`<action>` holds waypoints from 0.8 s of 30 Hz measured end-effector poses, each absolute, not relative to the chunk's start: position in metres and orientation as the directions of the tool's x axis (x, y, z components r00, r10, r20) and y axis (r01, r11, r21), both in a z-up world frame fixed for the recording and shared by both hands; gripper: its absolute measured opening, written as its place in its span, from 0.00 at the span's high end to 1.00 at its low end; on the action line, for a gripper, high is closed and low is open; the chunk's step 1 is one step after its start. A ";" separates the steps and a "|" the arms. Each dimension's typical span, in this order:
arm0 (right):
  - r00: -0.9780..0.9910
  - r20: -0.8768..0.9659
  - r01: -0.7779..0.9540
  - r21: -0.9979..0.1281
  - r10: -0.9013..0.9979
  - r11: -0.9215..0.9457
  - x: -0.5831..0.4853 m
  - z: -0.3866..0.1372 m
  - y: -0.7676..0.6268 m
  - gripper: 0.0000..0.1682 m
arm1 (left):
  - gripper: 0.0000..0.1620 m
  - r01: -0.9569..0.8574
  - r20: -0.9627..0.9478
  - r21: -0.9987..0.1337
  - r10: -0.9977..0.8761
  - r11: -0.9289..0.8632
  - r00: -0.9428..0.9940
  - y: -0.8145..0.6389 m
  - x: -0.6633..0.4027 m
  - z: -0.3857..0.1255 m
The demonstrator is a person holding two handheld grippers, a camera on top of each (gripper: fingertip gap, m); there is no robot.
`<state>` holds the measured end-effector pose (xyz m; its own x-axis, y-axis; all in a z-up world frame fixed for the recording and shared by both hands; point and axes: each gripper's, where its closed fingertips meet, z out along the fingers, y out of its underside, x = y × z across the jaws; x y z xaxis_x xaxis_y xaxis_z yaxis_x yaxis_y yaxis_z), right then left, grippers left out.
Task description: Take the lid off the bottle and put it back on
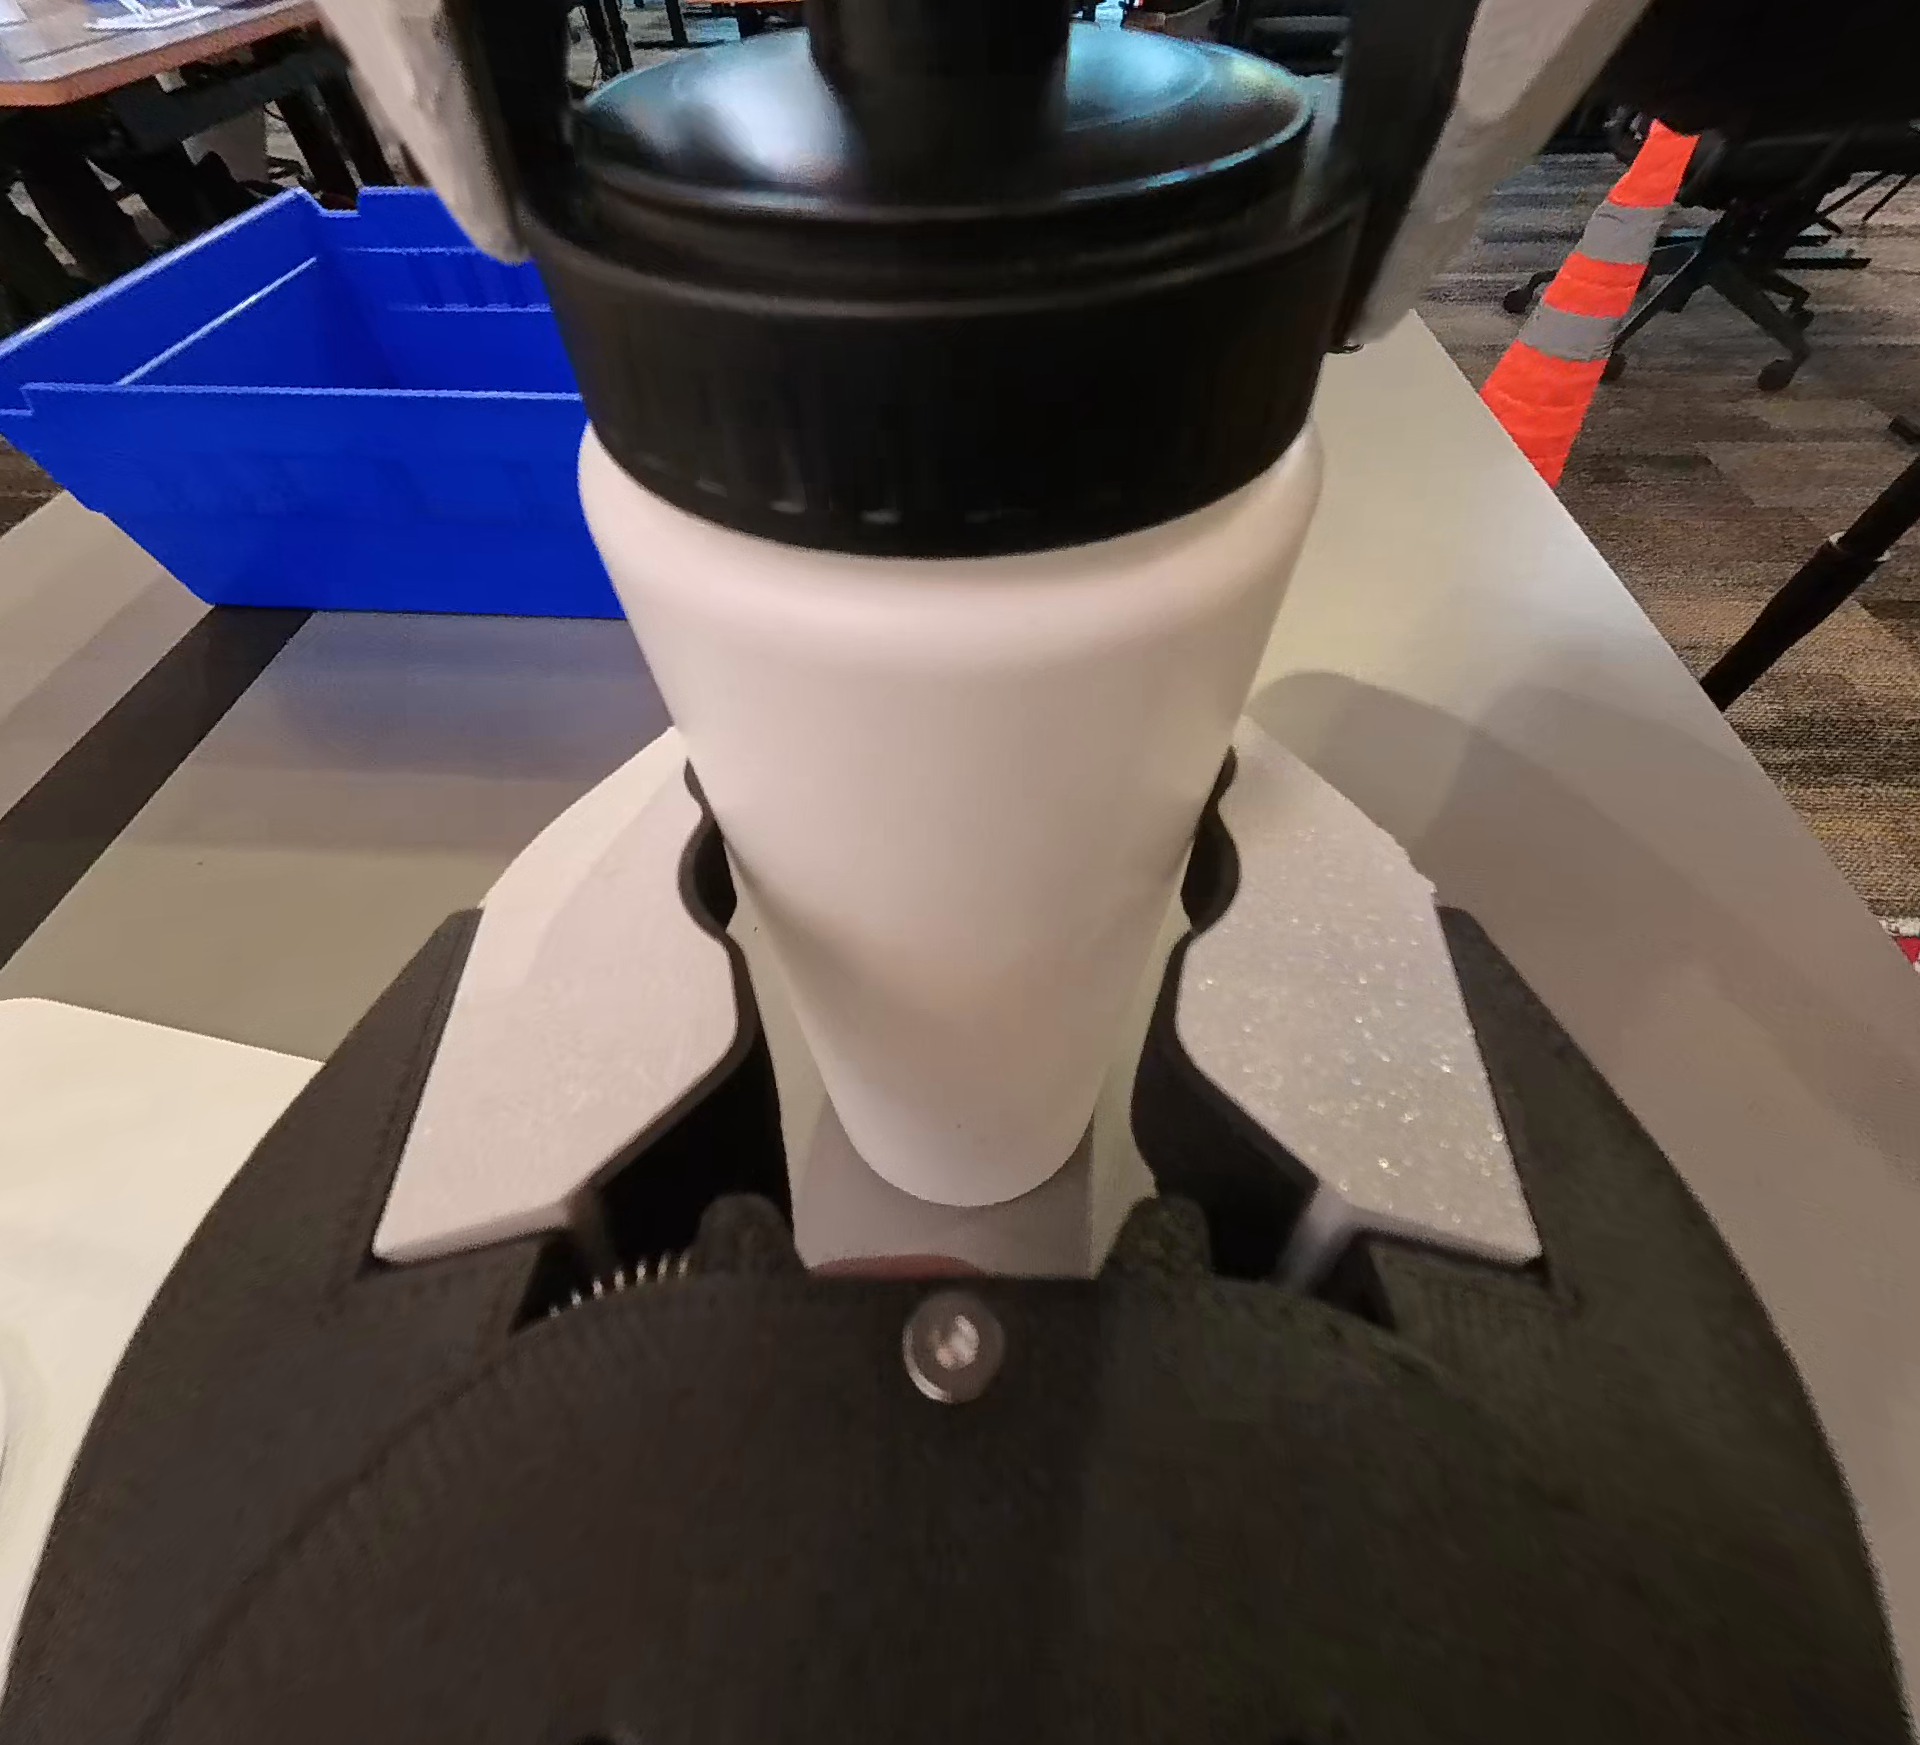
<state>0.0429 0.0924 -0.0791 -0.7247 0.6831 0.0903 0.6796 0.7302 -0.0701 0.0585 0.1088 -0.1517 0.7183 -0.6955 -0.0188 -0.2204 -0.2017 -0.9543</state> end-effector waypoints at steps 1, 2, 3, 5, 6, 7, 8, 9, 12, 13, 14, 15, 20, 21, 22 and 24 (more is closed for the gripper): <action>-0.667 0.078 0.737 -0.081 0.741 0.671 0.043 -0.079 0.092 0.58 | 0.47 -0.219 -0.018 -0.955 -0.695 -0.202 0.719 0.109 0.058 -0.152; -0.593 0.063 0.798 -0.093 0.803 0.596 0.043 -0.079 0.092 0.58 | 0.47 -0.217 -0.016 -0.955 -0.695 -0.203 0.719 0.109 0.058 -0.152; -0.522 0.058 0.845 -0.101 0.851 0.525 0.042 -0.079 0.092 0.58 | 0.47 -0.216 -0.015 -0.955 -0.696 -0.202 0.718 0.109 0.058 -0.152; -0.431 0.087 0.893 -0.100 0.898 0.439 0.044 -0.080 0.091 0.58 | 0.47 -0.221 -0.020 -0.954 -0.699 -0.200 0.715 0.109 0.059 -0.152; -0.433 0.111 0.892 -0.088 0.894 0.443 0.045 -0.081 0.092 0.57 | 0.47 -0.225 -0.023 -0.954 -0.699 -0.199 0.715 0.108 0.060 -0.152; -0.470 0.133 0.874 -0.063 0.872 0.481 0.046 -0.081 0.092 0.57 | 0.47 -0.226 -0.023 -0.953 -0.699 -0.200 0.715 0.108 0.060 -0.152; -0.521 0.141 0.846 -0.048 0.842 0.531 0.047 -0.082 0.092 0.54 | 0.47 -0.225 -0.023 -0.954 -0.699 -0.200 0.715 0.108 0.060 -0.152; -0.562 0.144 0.818 -0.048 0.815 0.573 0.047 -0.082 0.092 0.45 | 0.47 -0.224 -0.021 -0.954 -0.699 -0.200 0.715 0.108 0.060 -0.152; -0.691 0.154 0.709 -0.043 0.706 0.703 0.045 -0.082 0.091 0.41 | 0.47 -0.226 -0.023 -0.953 -0.699 -0.200 0.715 0.108 0.060 -0.152; -0.723 0.149 0.677 -0.041 0.674 0.735 0.045 -0.082 0.090 0.42 | 0.47 -0.225 -0.022 -0.954 -0.699 -0.200 0.715 0.108 0.060 -0.152; -0.745 0.140 0.655 -0.030 0.652 0.755 0.046 -0.082 0.090 0.46 | 0.47 -0.225 -0.022 -0.954 -0.699 -0.199 0.715 0.108 0.060 -0.152; -0.761 0.138 0.638 -0.016 0.634 0.770 0.046 -0.083 0.092 0.53 | 0.47 -0.225 -0.023 -0.954 -0.699 -0.199 0.715 0.108 0.061 -0.152; -0.627 0.105 0.773 -0.039 0.771 0.634 0.045 -0.083 0.093 0.57 | 0.47 -0.221 -0.019 -0.954 -0.699 -0.201 0.715 0.108 0.060 -0.151; -0.566 0.097 0.819 -0.050 0.819 0.572 0.045 -0.083 0.092 0.57 | 0.47 -0.220 -0.017 -0.955 -0.700 -0.201 0.714 0.108 0.060 -0.152; -0.521 0.100 0.848 -0.056 0.848 0.527 0.045 -0.083 0.092 0.57 | 0.47 -0.221 -0.018 -0.954 -0.701 -0.200 0.713 0.108 0.060 -0.151; -0.479 0.111 0.872 -0.052 0.871 0.486 0.047 -0.084 0.092 0.56 | 0.47 -0.225 -0.022 -0.954 -0.705 -0.197 0.709 0.107 0.062 -0.151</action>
